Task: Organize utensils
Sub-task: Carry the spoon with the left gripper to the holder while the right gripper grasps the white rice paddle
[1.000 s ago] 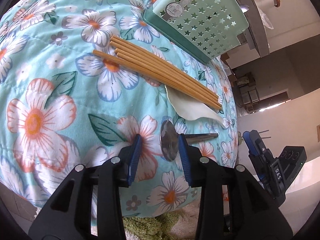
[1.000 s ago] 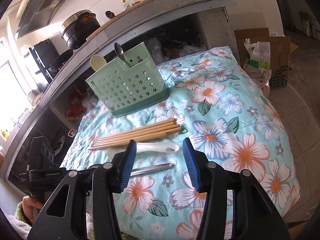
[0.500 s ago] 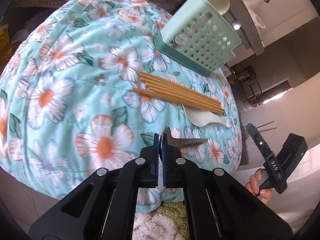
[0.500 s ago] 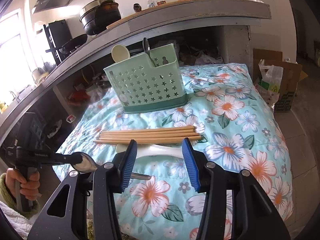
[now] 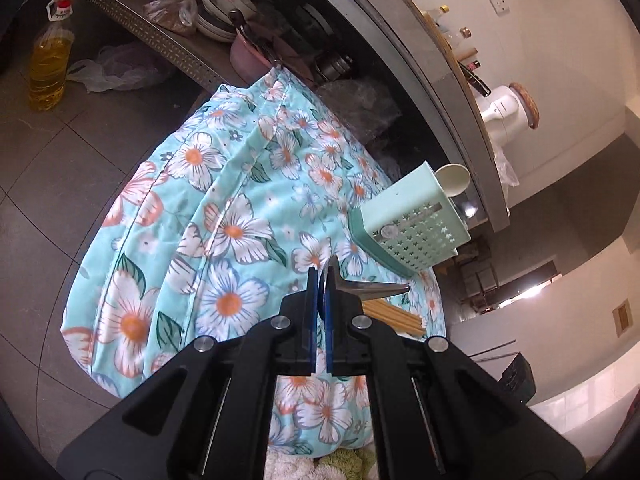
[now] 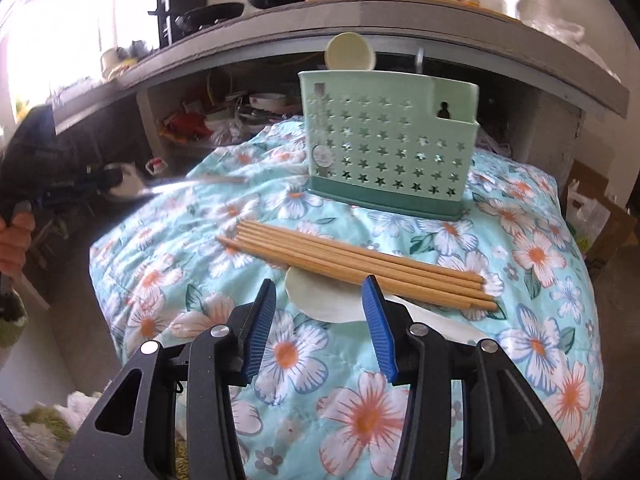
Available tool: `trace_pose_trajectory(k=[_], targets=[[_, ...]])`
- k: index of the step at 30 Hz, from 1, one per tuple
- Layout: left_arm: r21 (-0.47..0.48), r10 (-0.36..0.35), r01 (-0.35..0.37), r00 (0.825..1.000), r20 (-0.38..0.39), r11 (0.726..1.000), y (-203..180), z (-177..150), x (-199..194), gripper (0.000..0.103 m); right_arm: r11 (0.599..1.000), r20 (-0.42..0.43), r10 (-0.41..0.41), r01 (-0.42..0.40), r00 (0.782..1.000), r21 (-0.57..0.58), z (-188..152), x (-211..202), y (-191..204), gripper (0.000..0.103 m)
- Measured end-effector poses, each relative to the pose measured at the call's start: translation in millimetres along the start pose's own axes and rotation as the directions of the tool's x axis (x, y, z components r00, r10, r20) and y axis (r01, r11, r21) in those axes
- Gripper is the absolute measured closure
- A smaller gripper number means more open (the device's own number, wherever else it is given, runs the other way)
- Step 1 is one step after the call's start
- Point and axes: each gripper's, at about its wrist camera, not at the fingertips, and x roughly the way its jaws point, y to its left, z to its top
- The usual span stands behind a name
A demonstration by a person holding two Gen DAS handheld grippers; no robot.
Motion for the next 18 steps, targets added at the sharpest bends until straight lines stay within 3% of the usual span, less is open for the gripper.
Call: trace_pose_trajectory(k=[3,6,8,10,12,18], targets=[[-0.007,-0.006,0.007,1.000,0.025,1.000,0.0,2.8,5.4,0.102,0.978,-0.015,-0.110,0.105,0.994,-0.181,-1.0,18.8,31.9,0.060],[-0.011,-0.020,0.020,0.999,0.044,1.000,-0.9,4.6,7.6,0.102,0.926,-0.011,-0.215,0.200,0.977,-0.320,-5.7,37.4,54.0,0.067],[-0.011,-0.024,0.024,0.998,0.052,1.000,-2.0,5.5,9.0,0.102,0.900,-0.023,-0.260,0.234,0.965,-0.369,-8.7,49.4,61.1,0.075],[-0.010,-0.027,0.027,0.998,0.057,1.000,-3.0,6.0,8.9,0.102,0.890,-0.041,-0.283,0.247,0.958,-0.383,-10.2,57.4,61.7,0.090],[-0.004,-0.023,0.023,0.998,0.065,1.000,-3.5,6.2,7.5,0.102,0.890,-0.047,-0.282,0.244,0.958,-0.385,-11.0,57.6,60.8,0.096],[0.025,0.006,-0.008,0.995,0.097,1.000,-9.5,7.5,2.0,0.102,0.910,-0.015,-0.199,0.179,0.980,-0.373,-10.6,28.2,61.8,0.098]])
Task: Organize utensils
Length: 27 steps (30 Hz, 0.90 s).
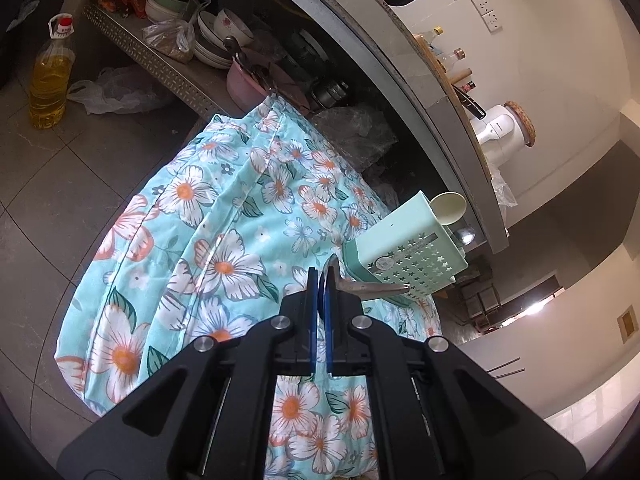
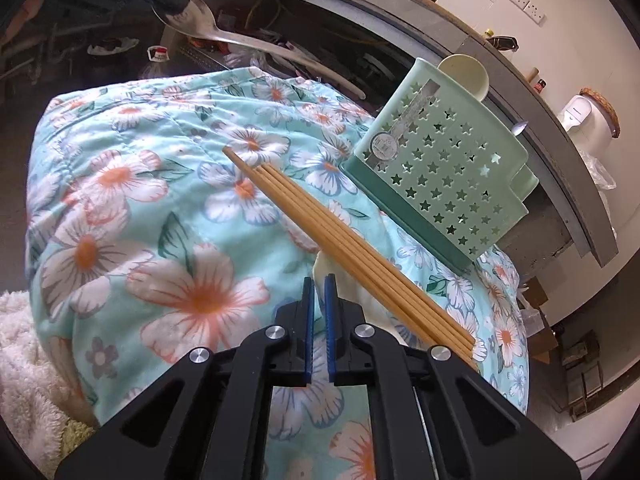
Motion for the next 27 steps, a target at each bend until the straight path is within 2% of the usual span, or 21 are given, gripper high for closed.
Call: trace_pose_trajectory(k=[6,10,14,17,20,23,24,27], targets=[[0.064,0.011,-0.013,1.000,0.028,0.998,-17.7,1.1,-3.7,0.102,0.985,0.064,0.100,-0.108,0.993,0.132,3.6,-27.3,-29.6,0.099],[0.127,0.002,-0.011,0.997,0.071,0.992,-39.6,8.1,-9.5,0.102,0.944,0.129,0.149,-0.180,0.980,0.276,7.8,-38.6,-64.4,0.099],[0.205,-0.009,-0.019,0.991,0.136,0.979,-67.3,21.6,-15.7,0.102,0.911,0.179,0.135,-0.193,0.975,0.365,8.7,-45.1,-91.0,0.100],[0.292,0.008,-0.066,0.980,0.198,0.954,-95.3,32.6,-18.4,0.102,0.890,0.204,0.118,-0.195,0.972,0.413,6.9,-48.0,-105.5,0.101],[0.397,0.035,-0.141,0.964,0.263,0.907,-128.0,40.3,-18.8,0.102,0.876,0.218,0.105,-0.194,0.970,0.441,3.8,-48.8,-115.7,0.101],[0.497,0.051,-0.211,0.947,0.316,0.842,-159.9,43.6,-13.2,0.102,0.866,0.224,0.108,-0.202,0.969,0.457,-0.4,-47.4,-119.7,0.101],[0.527,0.059,-0.237,0.942,0.331,0.816,-169.8,43.5,-10.1,0.102,0.865,0.225,0.108,-0.203,0.968,0.459,-1.2,-46.7,-119.9,0.101],[0.631,0.104,-0.331,0.924,0.369,0.702,-200.0,41.2,6.6,0.102,0.862,0.228,0.108,-0.206,0.968,0.464,-4.7,-46.1,-121.7,0.101]])
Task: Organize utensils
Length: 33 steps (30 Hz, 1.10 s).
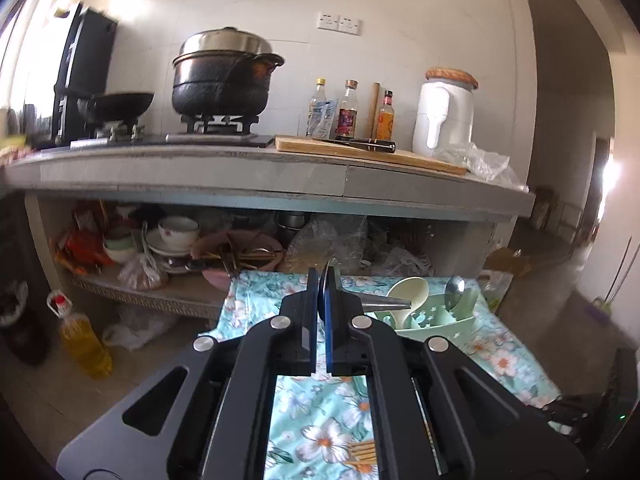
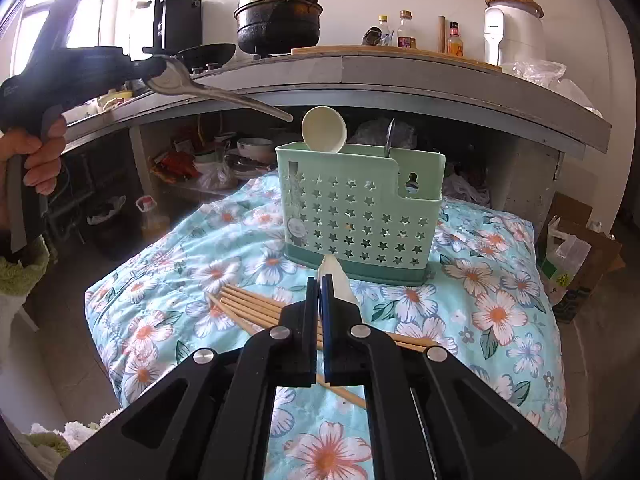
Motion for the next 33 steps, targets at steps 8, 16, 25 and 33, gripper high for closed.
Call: trace_pose_trajectory(k=[8,16,25,33], targets=[[0.324,0.115,-0.087,0.991,-0.068,0.942,-50.9,12.5,45.1,0.102,0.999,-0.001,0.012,-0.012,1.000,0.039,-6.0,2.0,-8.3,0.101],[0.454,0.102,-0.017,0.982,-0.162,0.891,-85.5,15.3,87.4,0.100,0.998,0.008,0.027,-0.028,1.000,0.063,-6.6,4.2,-14.1,0.101],[0.237,-0.088,0.126,0.983,-0.162,0.963,-76.3,27.7,95.1,0.073,0.994,0.019,0.031,-0.033,0.999,0.105,-5.9,1.7,-25.6,0.101],[-0.040,-0.156,0.154,0.985,-0.067,0.987,-30.9,14.6,67.1,0.040,0.970,0.061,0.078,-0.090,0.995,0.225,5.3,-13.2,-59.5,0.101]])
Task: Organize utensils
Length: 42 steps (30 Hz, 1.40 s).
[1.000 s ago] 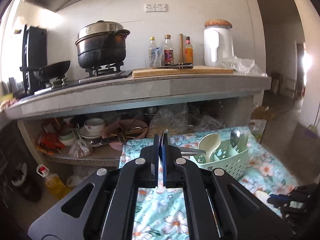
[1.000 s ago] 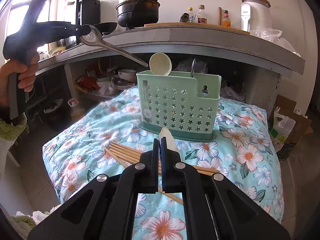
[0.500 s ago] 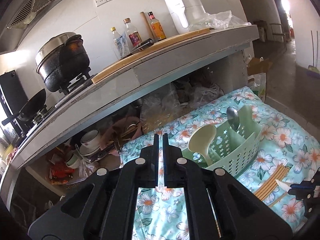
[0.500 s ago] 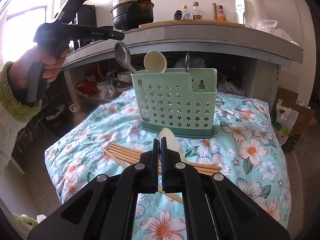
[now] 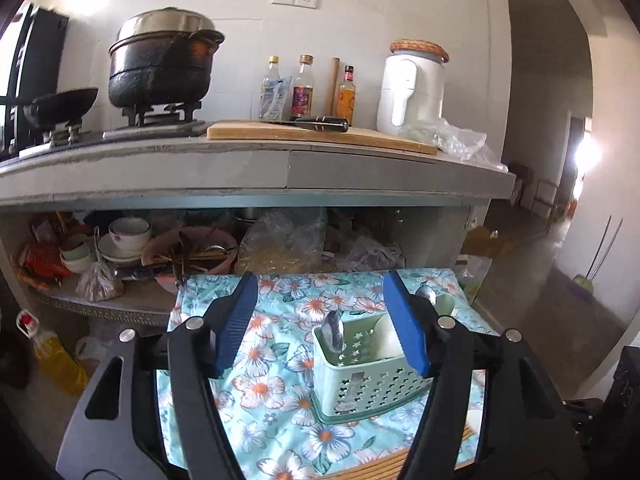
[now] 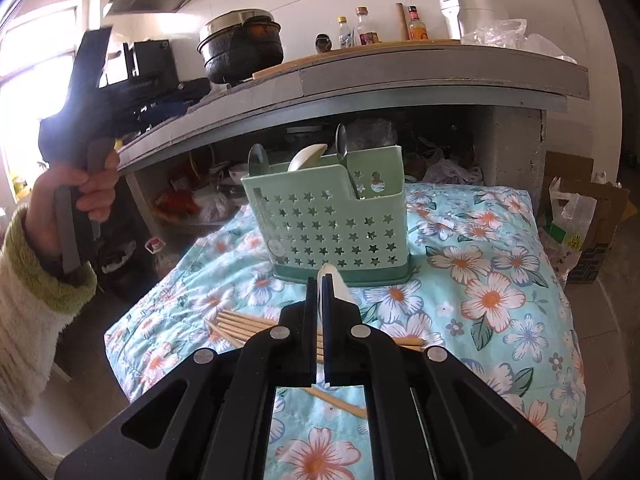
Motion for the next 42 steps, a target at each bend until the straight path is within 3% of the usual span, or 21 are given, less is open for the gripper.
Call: trace_pose_trajectory(k=[5,9,12,17,20,21,22,26,33,35,38,42], targets=[[-0.136,-0.026,0.023,0.999,-0.020,0.990,21.9,-29.1,-10.1,0.036,0.994,0.061,0.057,-0.063,0.996,0.092,23.7,-17.9,-20.9,0.101],[-0.152,-0.034,0.028,0.999,-0.036,0.988,22.7,-56.8,-17.4,0.031,0.987,0.113,0.084,-0.099,0.990,0.128,44.2,-25.5,-28.1,0.101],[-0.182,-0.037,0.026,0.998,-0.054,0.983,26.1,-76.5,-21.7,0.030,0.984,0.105,0.112,-0.125,0.988,0.130,52.1,-23.5,-25.6,0.101],[-0.251,-0.036,0.010,0.994,-0.101,0.968,40.0,-105.1,-25.3,0.029,0.982,-0.049,0.176,-0.172,0.983,0.078,32.4,1.5,-1.6,0.098],[-0.272,-0.033,-0.010,0.988,-0.151,0.962,45.3,-124.8,-22.6,0.029,0.986,-0.176,0.168,-0.166,0.970,0.024,6.1,24.7,19.7,0.080],[-0.276,-0.028,-0.020,0.985,-0.170,0.961,46.9,-131.7,-21.2,0.029,0.986,-0.211,0.160,-0.164,0.964,0.000,-2.9,32.2,27.3,0.066],[-0.282,-0.025,-0.030,0.982,-0.190,0.959,48.8,-138.8,-19.8,0.028,0.988,-0.233,0.140,-0.150,0.962,-0.027,-11.3,38.3,33.8,0.061],[-0.314,-0.027,-0.053,0.969,-0.246,0.948,54.7,-162.9,-16.2,0.028,0.988,-0.295,-0.003,-0.042,0.956,-0.146,-38.5,67.2,60.8,0.061],[-0.353,-0.025,-0.076,0.961,-0.274,0.933,63.8,-184.1,-18.3,0.028,0.958,-0.290,-0.170,0.088,0.942,-0.274,-53.6,103.6,91.6,0.062],[-0.359,-0.023,-0.079,0.962,-0.270,0.930,66.1,-184.2,-20.4,0.028,0.942,-0.289,-0.228,0.135,0.930,-0.309,-59.3,114.2,94.0,0.064],[-0.358,-0.016,-0.082,0.964,-0.264,0.930,68.3,-183.8,-21.4,0.028,0.935,-0.299,-0.275,0.182,0.914,-0.306,-62.0,121.9,89.8,0.086],[-0.354,-0.013,-0.086,0.963,-0.267,0.931,70.0,-185.6,-21.8,0.028,0.942,-0.255,-0.267,0.196,0.929,-0.272,-49.4,107.7,83.9,0.096]])
